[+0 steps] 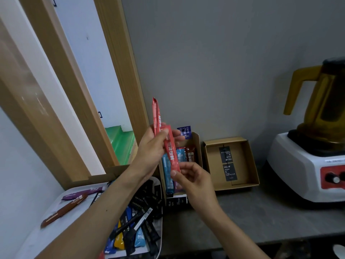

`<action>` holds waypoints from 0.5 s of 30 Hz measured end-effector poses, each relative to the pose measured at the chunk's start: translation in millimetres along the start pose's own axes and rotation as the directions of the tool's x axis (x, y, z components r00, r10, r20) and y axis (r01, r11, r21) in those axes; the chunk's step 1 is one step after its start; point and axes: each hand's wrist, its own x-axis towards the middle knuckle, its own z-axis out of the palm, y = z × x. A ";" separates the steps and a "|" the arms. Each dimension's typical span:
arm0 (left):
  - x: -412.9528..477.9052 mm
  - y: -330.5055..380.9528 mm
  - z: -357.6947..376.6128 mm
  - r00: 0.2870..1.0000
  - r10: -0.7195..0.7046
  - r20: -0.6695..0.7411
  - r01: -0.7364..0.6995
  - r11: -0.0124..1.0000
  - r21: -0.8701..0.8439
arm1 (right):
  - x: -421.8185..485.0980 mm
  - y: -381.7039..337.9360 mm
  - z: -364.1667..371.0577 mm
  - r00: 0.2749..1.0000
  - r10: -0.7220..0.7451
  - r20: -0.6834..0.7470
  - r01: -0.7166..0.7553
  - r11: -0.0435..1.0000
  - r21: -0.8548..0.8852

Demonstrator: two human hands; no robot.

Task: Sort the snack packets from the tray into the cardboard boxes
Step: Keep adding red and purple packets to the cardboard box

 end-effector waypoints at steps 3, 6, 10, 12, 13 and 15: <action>7.4 14.8 -8.4 0.992 0.116 -0.041 -0.097 0.941 0.326 | -4.7 10.3 -3.5 0.999 -0.023 -0.043 0.020 0.998 -0.062; 11.4 21.4 -15.1 0.986 0.160 -0.051 -0.110 0.845 0.524 | -10.3 15.2 -4.2 0.992 -0.090 -0.092 0.081 0.992 -0.095; 11.4 24.0 -17.0 0.993 0.095 -0.071 -0.031 0.784 0.620 | -17.1 10.9 -4.6 0.952 -0.241 -0.187 0.210 0.963 -0.168; 10.2 26.2 -16.5 0.997 0.053 -0.063 -0.003 0.785 0.620 | -17.9 8.9 -6.6 0.926 -0.316 -0.206 0.263 0.933 -0.245; 9.7 27.3 -16.3 0.998 0.039 -0.053 0.000 0.803 0.596 | -17.3 8.0 -7.9 0.910 -0.359 -0.208 0.291 0.910 -0.295; 11.5 28.9 -17.2 0.999 0.025 -0.031 -0.005 0.849 0.528 | -14.8 7.1 -11.5 0.909 -0.375 -0.180 0.308 0.898 -0.313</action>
